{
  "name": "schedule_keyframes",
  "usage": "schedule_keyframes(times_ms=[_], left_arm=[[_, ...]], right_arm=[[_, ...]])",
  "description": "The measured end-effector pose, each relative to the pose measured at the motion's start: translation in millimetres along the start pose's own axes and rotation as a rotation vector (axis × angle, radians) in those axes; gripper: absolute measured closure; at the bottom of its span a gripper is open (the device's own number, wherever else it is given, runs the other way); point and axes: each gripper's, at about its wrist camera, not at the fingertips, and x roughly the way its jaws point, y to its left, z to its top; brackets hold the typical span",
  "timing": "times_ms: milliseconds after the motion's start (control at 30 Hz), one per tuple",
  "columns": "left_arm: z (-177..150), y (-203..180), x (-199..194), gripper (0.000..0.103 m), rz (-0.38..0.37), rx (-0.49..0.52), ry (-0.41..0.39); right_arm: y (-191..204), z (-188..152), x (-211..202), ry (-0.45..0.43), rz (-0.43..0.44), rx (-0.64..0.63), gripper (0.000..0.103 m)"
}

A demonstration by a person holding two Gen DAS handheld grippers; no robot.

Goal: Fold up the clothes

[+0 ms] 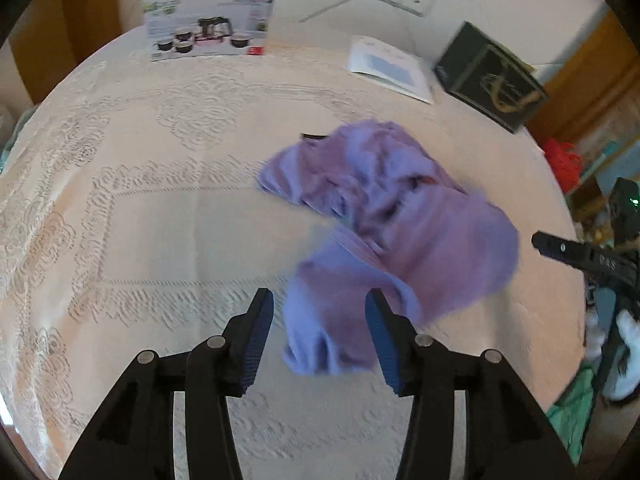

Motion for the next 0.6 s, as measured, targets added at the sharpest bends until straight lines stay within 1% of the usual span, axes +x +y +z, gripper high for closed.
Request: schedule_keyframes(times_ms=[100,167,200,233,267,300,333,367,433,467,533,567,600], left_arm=[[10,5,13,0.054,0.022,-0.010,0.009],[11,4,16,0.054,0.006,-0.010,0.015],[11,3,17,0.054,-0.002,-0.010,0.016],[11,2,17,0.054,-0.011,-0.011,0.017],[12,1,18,0.054,-0.018,-0.010,0.018],[14,-1,19,0.054,-0.024,-0.007,0.018],[15,-4,18,0.054,-0.030,-0.002,0.017],[18,-7,19,0.054,-0.036,0.005,0.016],[27,-17,22,0.054,-0.044,0.031,0.013],[32,-23,25,0.054,-0.049,0.045,0.012],[44,-42,35,0.054,-0.074,0.077,0.016],[50,-53,41,0.052,-0.088,0.093,0.019],[56,-65,49,0.048,-0.101,0.111,0.027]], right_arm=[[25,9,34,0.049,0.001,0.002,0.023],[40,15,57,0.082,-0.016,-0.003,0.024],[45,16,69,0.098,-0.042,-0.012,0.031],[50,16,78,0.111,-0.069,-0.033,0.041],[54,15,86,0.124,-0.097,-0.062,0.060],[57,12,87,0.117,-0.120,-0.096,0.075],[55,9,81,0.105,-0.115,-0.108,0.086],[50,5,73,0.095,-0.096,-0.108,0.093],[29,-5,49,0.070,-0.064,-0.080,0.097],[17,-11,37,0.057,-0.069,-0.066,0.097],[-14,-27,13,0.052,-0.111,-0.026,0.098],[-27,-36,6,0.054,-0.129,-0.007,0.098],[-41,-46,-1,0.062,-0.148,0.009,0.098]])
